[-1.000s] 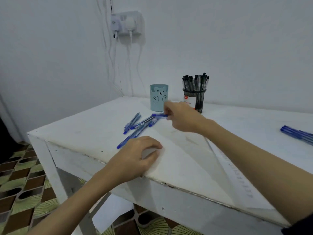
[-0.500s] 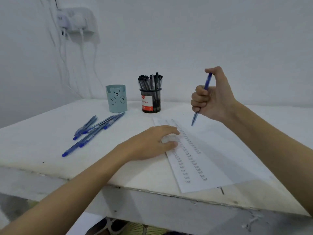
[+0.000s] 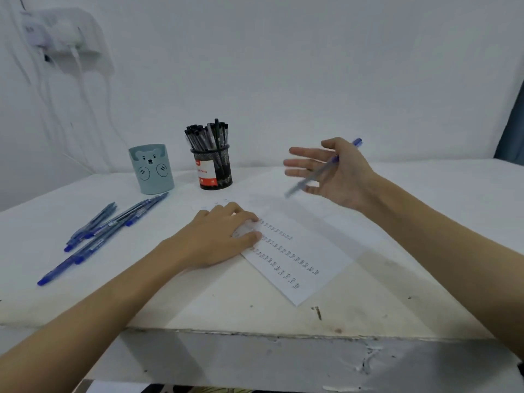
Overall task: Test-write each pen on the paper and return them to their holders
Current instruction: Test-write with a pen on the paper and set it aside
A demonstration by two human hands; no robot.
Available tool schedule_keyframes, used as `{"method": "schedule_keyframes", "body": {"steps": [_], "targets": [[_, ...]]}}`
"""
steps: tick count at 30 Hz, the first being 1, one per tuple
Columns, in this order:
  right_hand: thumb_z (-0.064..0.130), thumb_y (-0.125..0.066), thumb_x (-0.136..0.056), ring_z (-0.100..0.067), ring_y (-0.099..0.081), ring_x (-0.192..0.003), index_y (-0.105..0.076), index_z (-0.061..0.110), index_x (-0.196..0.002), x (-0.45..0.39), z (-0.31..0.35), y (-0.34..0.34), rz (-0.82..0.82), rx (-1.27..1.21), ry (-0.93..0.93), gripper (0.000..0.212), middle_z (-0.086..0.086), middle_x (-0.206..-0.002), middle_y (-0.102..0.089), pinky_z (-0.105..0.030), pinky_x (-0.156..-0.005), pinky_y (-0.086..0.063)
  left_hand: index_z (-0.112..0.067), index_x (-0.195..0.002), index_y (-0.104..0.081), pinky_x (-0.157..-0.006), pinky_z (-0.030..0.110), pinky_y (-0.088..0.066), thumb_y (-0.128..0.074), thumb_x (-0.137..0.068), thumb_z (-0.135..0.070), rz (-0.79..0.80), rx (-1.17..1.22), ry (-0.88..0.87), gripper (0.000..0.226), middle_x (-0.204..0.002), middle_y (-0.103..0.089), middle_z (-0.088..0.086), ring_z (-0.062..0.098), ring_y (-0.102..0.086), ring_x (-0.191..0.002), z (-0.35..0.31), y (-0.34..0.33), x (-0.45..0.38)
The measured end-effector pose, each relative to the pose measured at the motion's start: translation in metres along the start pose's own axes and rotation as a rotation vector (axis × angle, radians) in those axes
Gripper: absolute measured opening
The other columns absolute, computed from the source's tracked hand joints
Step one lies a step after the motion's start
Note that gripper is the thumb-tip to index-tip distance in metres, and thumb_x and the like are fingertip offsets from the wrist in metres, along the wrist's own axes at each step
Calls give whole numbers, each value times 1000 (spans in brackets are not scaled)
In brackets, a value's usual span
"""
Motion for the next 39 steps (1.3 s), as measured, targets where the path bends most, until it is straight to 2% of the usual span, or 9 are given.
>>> {"method": "schedule_keyframes", "body": {"steps": [4, 8, 9, 11, 15, 18, 22, 33, 39], "targets": [[56, -22, -97, -25, -62, -58, -70, -1, -87, -1, -17, 7, -46, 246, -86, 76, -17, -68, -69, -29, -62, -46, -34, -134, -42, -91, 26, -25, -32, -99, -36, -4, 66, 24, 36, -131, -37, -11, 9, -37, -106, 0, 4, -14], [27, -63, -89, -16, -54, -53, -60, 9, -70, -2, -25, 0, -128, 464, 39, 26, -7, -62, -60, -21, -56, -42, -29, -133, -45, -95, 28, -33, -35, -99, -27, -7, 116, 15, 35, -137, -36, -10, 12, -42, -115, 1, 6, -29], [19, -66, -86, -15, -46, -47, -54, 10, -62, -3, -25, -1, -178, 478, 90, 28, -6, -58, -53, -21, -50, -38, -28, -132, -45, -99, 29, -33, -35, -99, -25, -11, 137, 3, 35, -137, -36, -10, 12, -42, -119, 2, 6, -34], [18, -58, -90, -15, -39, -39, -49, 9, -55, -2, -27, -8, -194, 470, 129, 37, -9, -54, -46, -21, -41, -33, -27, -130, -47, -104, 33, -33, -36, -98, -22, -29, 175, -49, 34, -136, -38, -10, 11, -41, -121, 2, 6, -43], [25, -47, -94, -20, -43, -29, -54, 4, -53, 13, -45, -29, 25, 626, 102, 47, -12, -42, -52, -19, -36, -30, -23, -126, -51, -98, 28, -35, -37, -93, -26, -89, 253, -124, 36, -121, -46, -10, 7, -45, -112, -1, -2, -50], [11, -61, -84, -16, -37, -29, -42, 10, -43, 14, -54, -24, -45, 717, 176, 45, -8, -39, -44, -16, -32, -25, -21, -120, -55, -92, 26, -38, -37, -81, -35, -129, 356, -113, 45, -116, -48, -11, 8, -48, -107, 1, -9, -50], [-8, -56, -72, -18, -38, -41, -26, 14, -42, 10, -49, -17, -104, 788, 309, 48, -1, -41, -22, -15, -34, -25, -22, -122, -55, -93, 17, -30, -47, -96, -23, -141, 380, -122, 28, -124, -48, -9, 5, -44, -113, 4, -11, -52], [-9, -53, -72, -23, -39, -45, -25, 14, -45, 11, -53, -23, -32, 860, 338, 46, 0, -39, -20, -12, -32, -23, -27, -118, -58, -100, 28, -35, -40, -78, -41, -140, 420, -84, 46, -123, -51, -7, 9, -47, -114, 5, -12, -52], [-8, -53, -73, -24, -42, -47, -24, 15, -45, 12, -51, -23, -50, 837, 334, 47, -4, -44, -22, -12, -31, -22, -26, -119, -57, -96, 23, -33, -48, -94, -31, -150, 421, -95, 27, -122, -51, -7, 10, -47, -114, 6, -12, -53]]}}
Point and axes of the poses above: each hand's wrist, its own x-axis away from the middle knuckle, its own y-axis out of the back of the hand, z = x × y, the point moved 5 cm from there along -x, towards the middle knuckle
